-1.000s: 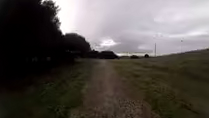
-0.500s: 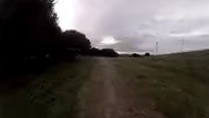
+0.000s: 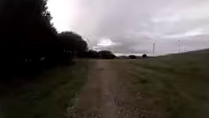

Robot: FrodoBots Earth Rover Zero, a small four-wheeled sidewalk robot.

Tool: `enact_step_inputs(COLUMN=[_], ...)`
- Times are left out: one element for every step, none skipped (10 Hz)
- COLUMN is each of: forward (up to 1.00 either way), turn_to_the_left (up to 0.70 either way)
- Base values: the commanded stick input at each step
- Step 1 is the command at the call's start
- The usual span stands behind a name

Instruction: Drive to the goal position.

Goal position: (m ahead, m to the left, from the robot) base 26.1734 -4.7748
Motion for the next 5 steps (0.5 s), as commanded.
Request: enact_step_inputs(forward=[0.70, 0.70, 0.70, 0.70, 0.70], turn_to_the_left=[0.00, 0.00, 0.00, 0.00, 0.00])
